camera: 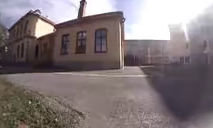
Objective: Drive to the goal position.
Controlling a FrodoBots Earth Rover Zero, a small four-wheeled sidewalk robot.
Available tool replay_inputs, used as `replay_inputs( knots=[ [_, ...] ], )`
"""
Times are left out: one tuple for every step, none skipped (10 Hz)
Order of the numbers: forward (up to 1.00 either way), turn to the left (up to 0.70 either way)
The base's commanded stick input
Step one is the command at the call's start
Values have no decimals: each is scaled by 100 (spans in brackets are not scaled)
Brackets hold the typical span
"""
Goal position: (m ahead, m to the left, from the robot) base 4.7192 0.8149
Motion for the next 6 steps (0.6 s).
replay_inputs(
  knots=[
    [70, 0],
    [70, 0],
    [70, 0],
    [70, 0],
    [70, 0],
    [70, 0]
  ],
)
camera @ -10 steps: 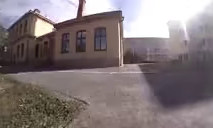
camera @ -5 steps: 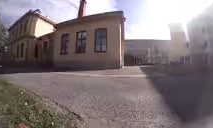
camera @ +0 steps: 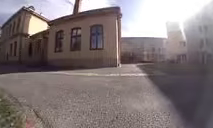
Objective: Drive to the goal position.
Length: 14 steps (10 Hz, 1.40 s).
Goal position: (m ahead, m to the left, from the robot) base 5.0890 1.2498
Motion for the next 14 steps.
replay_inputs(
  knots=[
    [70, 0],
    [70, 0],
    [70, 0],
    [70, 0],
    [70, 0],
    [70, 0],
    [70, 0],
    [70, 0],
    [70, 0],
    [70, 0],
    [70, 0],
    [70, 0],
    [70, 0],
    [70, 0]
  ],
)
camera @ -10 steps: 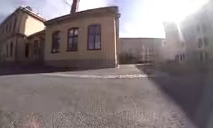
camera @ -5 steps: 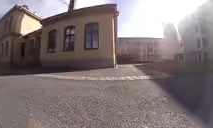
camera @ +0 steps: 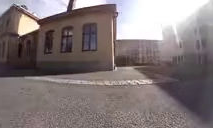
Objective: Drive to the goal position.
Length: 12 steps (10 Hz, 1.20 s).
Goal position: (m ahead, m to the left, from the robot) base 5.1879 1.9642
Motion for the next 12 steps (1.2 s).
replay_inputs(
  knots=[
    [70, 0],
    [70, 0],
    [70, 0],
    [70, 0],
    [70, 0],
    [70, 0],
    [70, 0],
    [70, 0],
    [70, 0],
    [70, 0],
    [70, 0],
    [70, 0]
  ],
)
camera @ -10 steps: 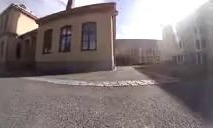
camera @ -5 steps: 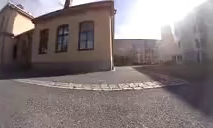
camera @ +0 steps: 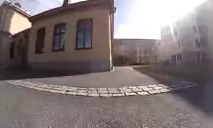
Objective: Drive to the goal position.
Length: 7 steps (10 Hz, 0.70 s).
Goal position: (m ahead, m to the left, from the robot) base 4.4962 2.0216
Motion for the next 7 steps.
replay_inputs(
  knots=[
    [70, 0],
    [70, 0],
    [70, 0],
    [70, 0],
    [70, 0],
    [70, 0],
    [70, 0]
  ],
)
